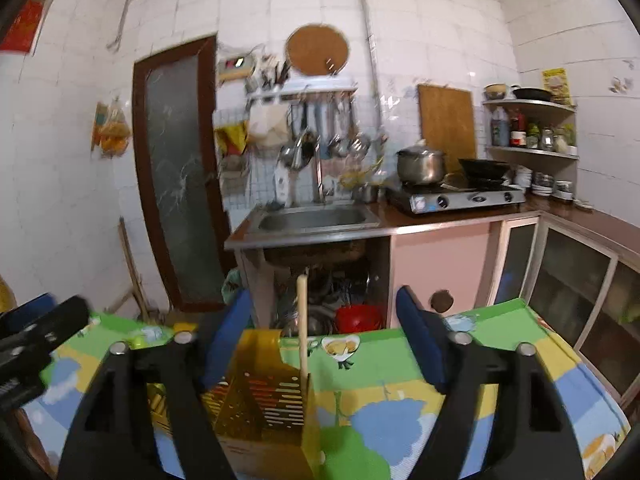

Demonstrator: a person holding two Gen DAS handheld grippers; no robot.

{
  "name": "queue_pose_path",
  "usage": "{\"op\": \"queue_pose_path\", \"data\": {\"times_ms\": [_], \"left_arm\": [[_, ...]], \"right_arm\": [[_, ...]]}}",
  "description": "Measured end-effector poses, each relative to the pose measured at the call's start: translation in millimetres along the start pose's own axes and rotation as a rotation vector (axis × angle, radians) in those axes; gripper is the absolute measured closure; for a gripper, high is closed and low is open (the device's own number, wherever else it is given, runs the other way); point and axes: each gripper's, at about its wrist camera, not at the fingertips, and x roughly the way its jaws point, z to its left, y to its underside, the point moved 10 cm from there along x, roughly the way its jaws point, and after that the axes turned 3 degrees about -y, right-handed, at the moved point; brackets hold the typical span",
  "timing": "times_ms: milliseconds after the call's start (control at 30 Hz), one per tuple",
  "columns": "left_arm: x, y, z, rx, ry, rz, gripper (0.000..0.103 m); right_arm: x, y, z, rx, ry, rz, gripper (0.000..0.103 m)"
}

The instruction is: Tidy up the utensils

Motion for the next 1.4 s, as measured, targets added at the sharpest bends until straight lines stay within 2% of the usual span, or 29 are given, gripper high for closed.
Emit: {"op": "queue_pose_path", "data": {"times_ms": [133,233,367,500,600,767,933,1100,1400], "left_arm": [[-43.9,-5.9,17.3,0.027,-0.046,-0.013,0.006],[-69.4,6.3,32.7,0.030,-0.069,-0.004,0.005],[-85.5,45.3,49.4,0.017,-0.087,0.056,0.005],[-88.4,98.1,61.8,0.000,-0.096,0.142,0.005],[-83.8,137.5,68.9,-0.005,-0.113,0.210,0.005],[-67.5,193.0,75.0,-0.014,-0.138,0.315,0.005],[-48.8,226.6,75.3,-0.016,-0.140,0.412,0.005],[-41.2,249.4,71.9,0.029,-0.163,0.471,0.005],[-33.1,267.5,72.6,0.038,-0.171,0.547,0.005]], "right_arm": [[-36.0,-2.9,-4.0,-0.017,0.007,0.034,0.028],[-58.0,9.1,-1.2,-0.041,0.017,0.069,0.027],[-83.5,55.0,6.9,-0.066,0.015,0.154,0.027],[-100.2,120.7,16.6,-0.118,0.018,0.255,0.027],[-101.9,169.5,20.0,-0.124,0.012,0.344,0.027],[-94.5,226.2,13.0,-0.110,0.035,0.458,0.027],[-89.4,244.3,3.1,-0.074,0.046,0.512,0.027],[-84.3,251.3,-3.1,-0.026,0.048,0.548,0.027],[-81.9,257.7,-3.5,-0.024,0.053,0.567,0.027]]}}
